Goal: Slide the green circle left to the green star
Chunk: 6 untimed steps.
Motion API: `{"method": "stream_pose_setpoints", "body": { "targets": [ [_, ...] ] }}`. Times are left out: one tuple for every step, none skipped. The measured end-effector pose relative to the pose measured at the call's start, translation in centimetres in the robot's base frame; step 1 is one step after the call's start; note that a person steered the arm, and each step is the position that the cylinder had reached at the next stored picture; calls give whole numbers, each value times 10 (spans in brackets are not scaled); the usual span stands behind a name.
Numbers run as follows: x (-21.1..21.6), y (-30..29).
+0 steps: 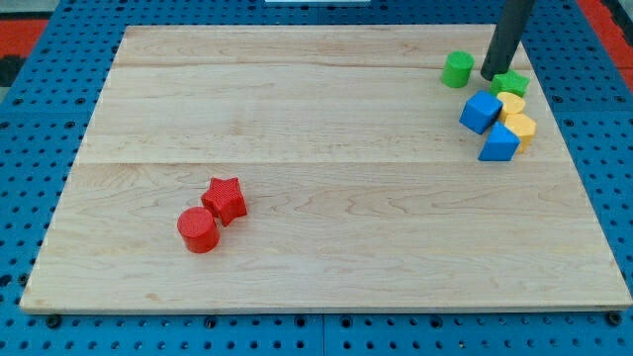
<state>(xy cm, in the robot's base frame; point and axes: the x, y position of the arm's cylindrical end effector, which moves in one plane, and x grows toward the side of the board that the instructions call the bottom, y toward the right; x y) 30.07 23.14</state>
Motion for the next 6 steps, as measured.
{"method": "stream_pose_setpoints", "body": {
  "targets": [
    [-19,0],
    [-62,-2],
    [-77,-41],
    [-53,-53],
    [-21,-52],
    [-12,-52]
  ]
}}
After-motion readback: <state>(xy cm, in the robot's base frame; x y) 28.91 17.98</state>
